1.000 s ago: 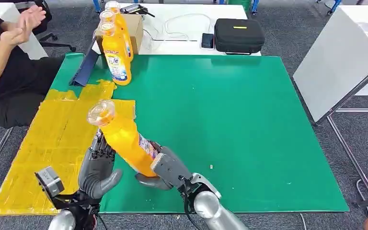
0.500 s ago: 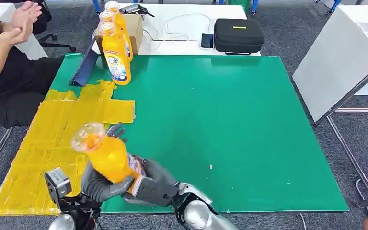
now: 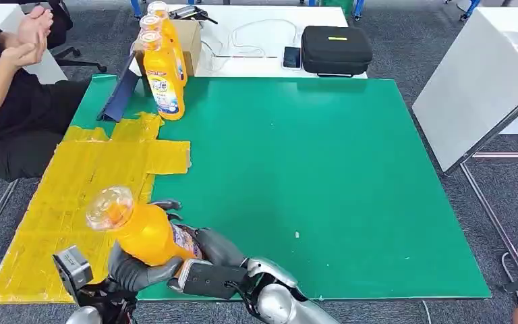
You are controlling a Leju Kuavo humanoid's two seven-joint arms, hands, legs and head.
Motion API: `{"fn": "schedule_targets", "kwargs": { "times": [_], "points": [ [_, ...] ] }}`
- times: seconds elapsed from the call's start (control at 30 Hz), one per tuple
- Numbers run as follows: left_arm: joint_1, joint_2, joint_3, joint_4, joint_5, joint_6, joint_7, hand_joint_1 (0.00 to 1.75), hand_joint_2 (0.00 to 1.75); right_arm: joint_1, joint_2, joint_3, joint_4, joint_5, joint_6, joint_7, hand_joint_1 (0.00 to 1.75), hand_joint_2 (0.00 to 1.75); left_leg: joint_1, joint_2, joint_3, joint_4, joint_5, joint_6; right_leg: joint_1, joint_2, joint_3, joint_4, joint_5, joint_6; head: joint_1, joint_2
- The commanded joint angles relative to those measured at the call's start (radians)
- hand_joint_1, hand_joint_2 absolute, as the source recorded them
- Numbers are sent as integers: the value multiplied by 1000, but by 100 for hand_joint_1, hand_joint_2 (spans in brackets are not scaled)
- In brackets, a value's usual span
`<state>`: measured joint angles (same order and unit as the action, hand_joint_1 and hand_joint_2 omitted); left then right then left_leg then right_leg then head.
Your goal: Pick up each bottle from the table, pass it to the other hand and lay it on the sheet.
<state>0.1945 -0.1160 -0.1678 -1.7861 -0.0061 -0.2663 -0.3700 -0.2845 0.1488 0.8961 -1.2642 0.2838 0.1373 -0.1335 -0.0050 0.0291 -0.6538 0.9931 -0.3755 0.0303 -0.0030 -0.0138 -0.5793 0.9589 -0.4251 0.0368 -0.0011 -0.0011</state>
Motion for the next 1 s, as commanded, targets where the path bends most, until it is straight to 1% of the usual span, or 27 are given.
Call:
{"fn": "schedule_targets", "kwargs": {
  "times": [0.03,0.17,0.3,0.33,0.37,0.4,0.43,0.47,0.5,0.57,0.6,0.63,0.67,0.7,0.73,0.77,0.8,0.83,0.9,1.0],
  "points": [
    [-38,13,-12,34,-18,4,-3,175,175,-4,-26,93,13,12,9,-8,175,175,0,-3,3,-1,-1,-2,0,-1,3,-1,-1,-1,0,0],
    [-33,12,-11,22,-24,8,-15,175,175,14,-33,70,4,15,-9,-1,175,175,1,-5,5,0,-2,-2,0,-1,5,0,-3,-1,0,0],
    [-21,13,-10,-11,-75,42,-34,175,175,55,-58,14,-22,48,-57,9,175,175,1,-4,3,0,-1,-2,0,-2,3,-1,-1,-1,0,0],
    [-18,13,-7,-20,-98,58,-36,175,175,75,-69,-13,-38,71,-79,14,175,175,1,-5,4,0,-2,-2,0,-2,5,0,-2,-1,0,0],
    [-14,14,-4,-29,-130,79,-38,175,175,94,-79,-36,-55,99,-104,21,173,175,0,-5,3,-1,-1,-2,0,-2,3,-1,-2,-1,0,0],
    [-8,15,-2,-40,-171,104,-45,175,175,117,-92,-64,-79,135,-128,30,175,175,1,-6,5,0,-2,-2,0,-3,6,0,-3,-1,0,0],
    [3,13,5,-58,-226,141,-56,175,175,158,-110,-112,-120,168,-151,43,175,175,1,-5,3,0,-1,-2,0,-3,4,-1,-2,-1,0,0],
    [9,13,7,-67,-226,139,-56,175,175,175,-124,-131,-143,177,-144,39,175,175,1,-7,5,0,-2,-2,0,-4,6,-1,-3,-1,0,0],
    [11,13,9,-71,-226,136,-56,175,175,183,-128,-142,-153,182,-135,36,175,175,1,-8,4,-1,-1,-2,0,-5,5,-1,-3,-1,0,0],
    [11,13,9,-71,-226,136,-56,175,175,183,-128,-142,-153,182,-135,36,175,175,0,-4,1,-1,-1,-1,0,-2,2,-1,-1,-1,0,0],
    [13,13,10,-72,-274,169,-61,175,175,201,-122,-165,-164,199,-152,53,166,175,0,-5,4,0,-3,-3,-1,-2,4,0,-3,-1,0,0],
    [18,14,12,-75,-308,191,-62,175,175,225,-132,-189,-184,225,-171,67,113,175,0,-4,2,-1,-1,-2,-1,-2,3,-1,-1,0,0,0],
    [28,14,23,-84,-397,254,-55,175,175,262,-170,-247,-252,260,-205,91,0,175,0,-7,5,0,-3,-3,-1,-4,5,0,-3,-1,0,0],
    [37,17,29,-88,-452,285,-52,175,175,303,-193,-306,-310,262,-207,92,0,175,0,-7,3,-1,-2,-3,-1,-4,4,-1,-2,-1,0,0],
    [42,22,37,-89,-512,325,-58,175,175,347,-234,-373,-380,282,-213,103,0,175,0,-10,5,0,-3,-3,-1,-6,6,-1,-4,-1,0,0],
    [46,19,50,-86,-603,386,-65,175,175,389,-248,-437,-427,273,-212,98,0,175,0,-9,4,-1,-2,-3,-1,-6,5,-1,-4,-1,0,0],
    [46,21,56,-81,-638,411,-68,175,175,428,-266,-491,-475,256,-188,80,0,175,0,-9,2,-1,-2,-3,-1,-7,3,-1,-3,-1,0,0],
    [45,20,56,-81,-640,413,-69,175,175,435,-264,-502,-481,258,-178,76,0,175,-1,-11,5,0,-3,-3,-2,-7,6,-1,-5,-1,0,0],
    [43,20,56,-79,-641,414,-70,175,175,438,-256,-503,-483,262,-174,75,0,175,-1,-12,2,0,-2,-2,-2,-9,4,0,-4,0,0,0],
    [41,18,53,-78,-643,416,-71,175,175,431,-239,-494,-470,272,-171,76,0,175,-1,-9,1,0,-3,-3,-2,-4,4,0,-3,1,0,0]
  ]
}}
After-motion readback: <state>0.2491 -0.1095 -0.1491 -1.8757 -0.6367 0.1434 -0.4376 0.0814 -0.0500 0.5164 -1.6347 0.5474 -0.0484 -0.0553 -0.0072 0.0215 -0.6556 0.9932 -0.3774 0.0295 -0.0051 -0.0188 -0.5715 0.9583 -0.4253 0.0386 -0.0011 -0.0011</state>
